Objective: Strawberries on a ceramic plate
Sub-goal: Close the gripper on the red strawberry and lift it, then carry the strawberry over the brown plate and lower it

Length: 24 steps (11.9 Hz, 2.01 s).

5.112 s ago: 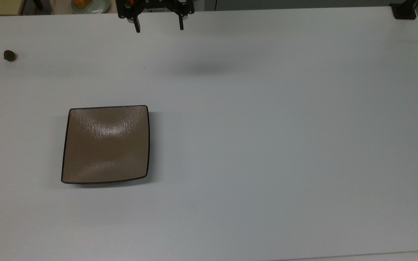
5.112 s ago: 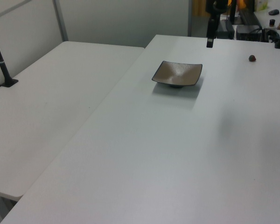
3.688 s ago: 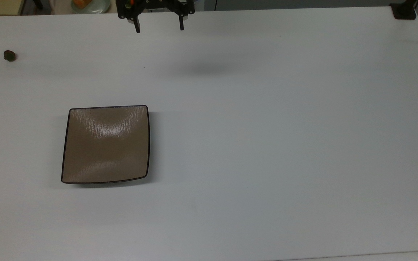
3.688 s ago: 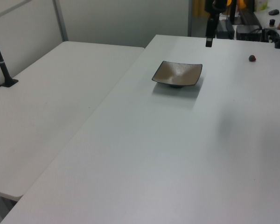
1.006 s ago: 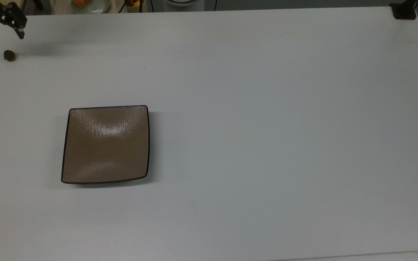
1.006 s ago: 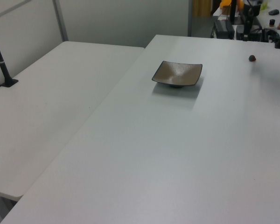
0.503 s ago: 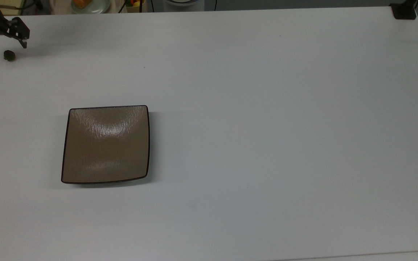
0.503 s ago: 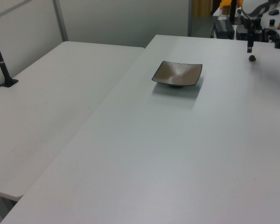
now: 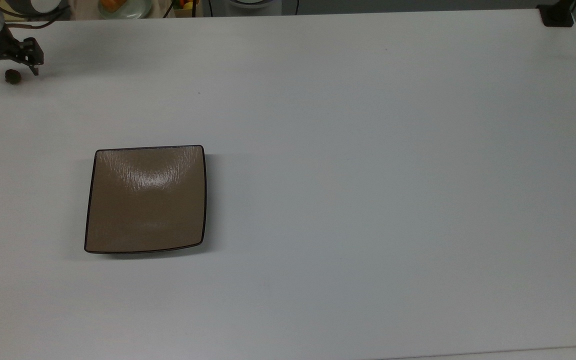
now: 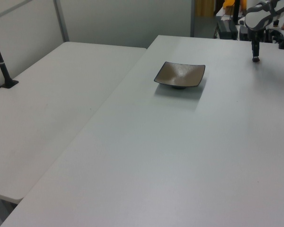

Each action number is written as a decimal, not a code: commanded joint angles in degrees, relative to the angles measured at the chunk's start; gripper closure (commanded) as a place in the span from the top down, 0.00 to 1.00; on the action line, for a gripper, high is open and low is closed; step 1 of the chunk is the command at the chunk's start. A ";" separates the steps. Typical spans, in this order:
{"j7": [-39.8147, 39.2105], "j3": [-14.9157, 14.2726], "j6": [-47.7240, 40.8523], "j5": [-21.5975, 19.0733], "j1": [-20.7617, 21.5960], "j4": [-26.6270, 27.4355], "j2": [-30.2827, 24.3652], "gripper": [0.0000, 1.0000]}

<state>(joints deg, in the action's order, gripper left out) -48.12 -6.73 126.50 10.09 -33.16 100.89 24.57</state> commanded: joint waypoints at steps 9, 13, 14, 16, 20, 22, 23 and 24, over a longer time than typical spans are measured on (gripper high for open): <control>-2.41 -0.39 3.57 3.18 -0.42 0.80 1.10 0.03; -2.41 -0.39 1.47 3.09 -0.07 0.45 0.22 0.00; -2.33 -0.13 -0.89 3.00 0.28 -0.16 -0.57 0.00; -2.24 0.31 -5.46 2.57 1.07 -1.91 -3.11 0.00; -2.06 3.38 -15.22 1.86 1.95 -7.01 -6.81 0.00; -1.89 4.88 -20.21 -0.76 2.74 -11.21 -7.69 0.00; -1.71 5.23 -23.12 -2.87 3.53 -14.11 -7.78 0.00; -1.54 5.67 -24.36 -4.89 4.67 -15.88 -8.04 0.00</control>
<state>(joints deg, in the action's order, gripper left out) -49.41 -1.41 106.15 8.86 -30.43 89.11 16.81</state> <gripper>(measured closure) 0.722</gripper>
